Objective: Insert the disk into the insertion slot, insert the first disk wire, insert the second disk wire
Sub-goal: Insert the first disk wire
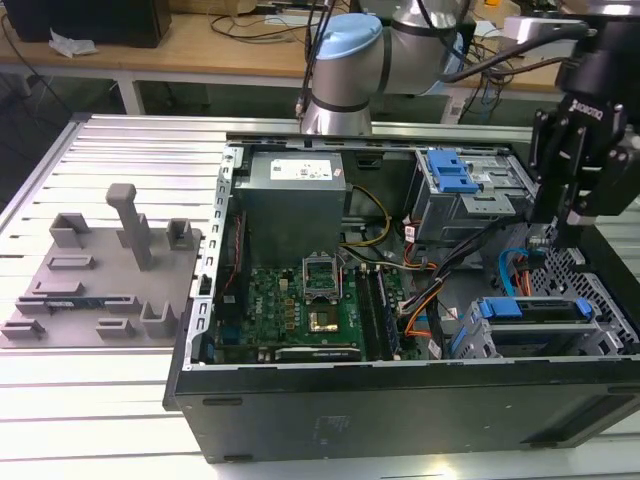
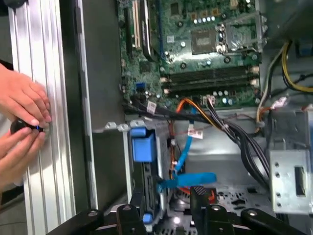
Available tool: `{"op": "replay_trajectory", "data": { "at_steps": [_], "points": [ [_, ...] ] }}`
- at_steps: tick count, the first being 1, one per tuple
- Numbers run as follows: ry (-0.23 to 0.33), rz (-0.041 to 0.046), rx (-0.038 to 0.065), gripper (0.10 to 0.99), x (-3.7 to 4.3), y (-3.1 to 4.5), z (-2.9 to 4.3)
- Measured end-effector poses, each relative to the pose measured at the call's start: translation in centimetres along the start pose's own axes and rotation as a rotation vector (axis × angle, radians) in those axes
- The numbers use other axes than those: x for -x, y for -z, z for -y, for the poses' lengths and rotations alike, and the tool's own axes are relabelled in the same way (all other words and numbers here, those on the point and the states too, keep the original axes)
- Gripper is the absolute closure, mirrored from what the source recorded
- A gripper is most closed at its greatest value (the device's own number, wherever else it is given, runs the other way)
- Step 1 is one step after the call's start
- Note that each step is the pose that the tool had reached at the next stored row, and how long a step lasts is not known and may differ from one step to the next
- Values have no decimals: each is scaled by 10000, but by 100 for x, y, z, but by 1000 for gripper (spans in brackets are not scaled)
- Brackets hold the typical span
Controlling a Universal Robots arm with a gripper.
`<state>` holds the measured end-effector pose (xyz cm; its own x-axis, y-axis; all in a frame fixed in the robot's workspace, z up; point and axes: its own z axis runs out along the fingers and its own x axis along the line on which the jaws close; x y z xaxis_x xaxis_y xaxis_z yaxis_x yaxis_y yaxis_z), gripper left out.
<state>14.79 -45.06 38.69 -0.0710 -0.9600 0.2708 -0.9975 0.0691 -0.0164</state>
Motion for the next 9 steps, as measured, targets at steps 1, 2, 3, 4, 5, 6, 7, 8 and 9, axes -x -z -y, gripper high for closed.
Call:
{"op": "replay_trajectory", "data": {
  "at_steps": [1,2,3,4,5,6,7,8,9],
  "points": [
    [2,1,4,584,19,-3,61],
    [1,-7,4,584,42,-5,100],
    [2,-49,1,584,71,-5,118],
    [1,-119,-3,584,99,-3,124],
    [1,-226,-11,584,136,0,129],
    [1,-316,-18,584,160,2,130],
    [-3,-517,-31,584,193,5,129],
    [-38,-688,-33,584,208,-5,127],
    [-148,-716,-6,584,212,-20,123]
  ]
}}
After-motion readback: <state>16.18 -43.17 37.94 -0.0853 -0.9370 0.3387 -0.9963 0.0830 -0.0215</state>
